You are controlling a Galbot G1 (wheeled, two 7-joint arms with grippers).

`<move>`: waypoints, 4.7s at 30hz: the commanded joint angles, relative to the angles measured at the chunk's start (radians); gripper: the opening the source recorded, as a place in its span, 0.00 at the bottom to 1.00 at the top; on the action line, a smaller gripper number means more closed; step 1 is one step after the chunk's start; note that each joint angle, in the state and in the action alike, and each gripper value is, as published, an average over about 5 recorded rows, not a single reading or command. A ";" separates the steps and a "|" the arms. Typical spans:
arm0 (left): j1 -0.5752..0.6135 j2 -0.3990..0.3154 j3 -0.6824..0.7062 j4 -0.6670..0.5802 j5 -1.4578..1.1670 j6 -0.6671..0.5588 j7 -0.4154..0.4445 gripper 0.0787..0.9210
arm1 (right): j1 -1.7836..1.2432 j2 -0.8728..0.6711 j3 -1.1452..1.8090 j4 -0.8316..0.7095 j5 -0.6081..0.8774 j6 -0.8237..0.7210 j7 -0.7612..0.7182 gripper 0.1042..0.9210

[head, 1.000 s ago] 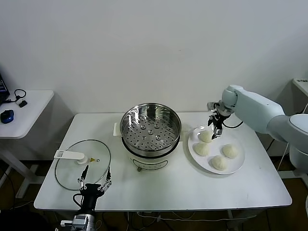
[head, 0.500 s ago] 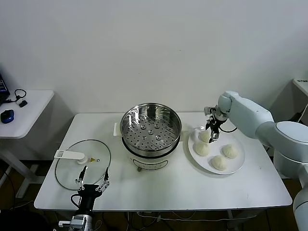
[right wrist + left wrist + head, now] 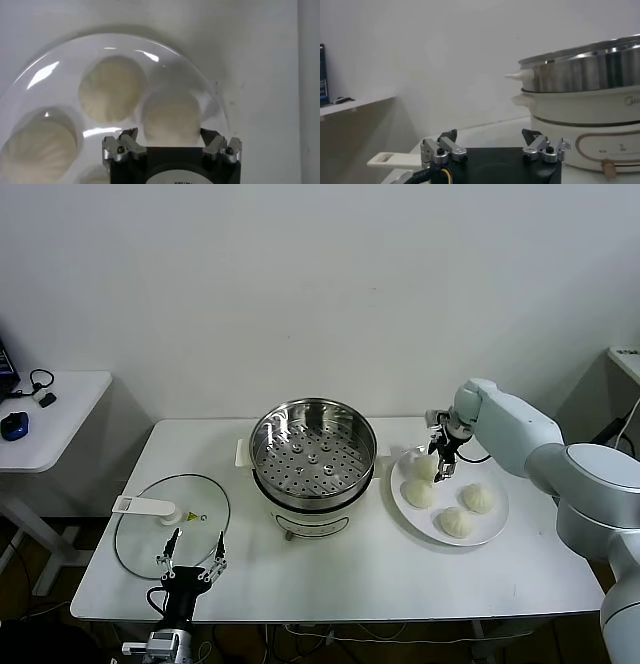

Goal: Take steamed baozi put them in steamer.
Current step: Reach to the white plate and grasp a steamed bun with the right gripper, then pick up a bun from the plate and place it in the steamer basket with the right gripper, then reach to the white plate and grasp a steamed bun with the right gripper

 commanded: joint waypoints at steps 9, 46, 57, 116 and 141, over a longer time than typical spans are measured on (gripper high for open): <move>-0.001 0.001 -0.001 0.000 -0.006 0.001 -0.001 0.88 | 0.008 0.000 0.025 -0.003 -0.020 0.005 0.013 0.57; 0.006 0.005 0.019 0.003 0.006 0.005 -0.021 0.88 | 0.826 -0.053 -0.609 0.777 0.119 0.570 0.213 0.54; 0.003 -0.002 0.026 0.004 0.007 0.007 -0.025 0.88 | 0.789 0.154 -0.637 0.695 0.059 0.783 0.275 0.54; -0.015 -0.024 0.032 0.027 0.019 -0.004 -0.027 0.88 | 0.361 0.344 -0.453 0.228 -0.196 0.858 0.367 0.76; 0.001 -0.025 0.039 0.012 0.024 0.000 -0.029 0.88 | 0.705 0.124 -0.815 0.556 0.380 0.629 0.239 0.88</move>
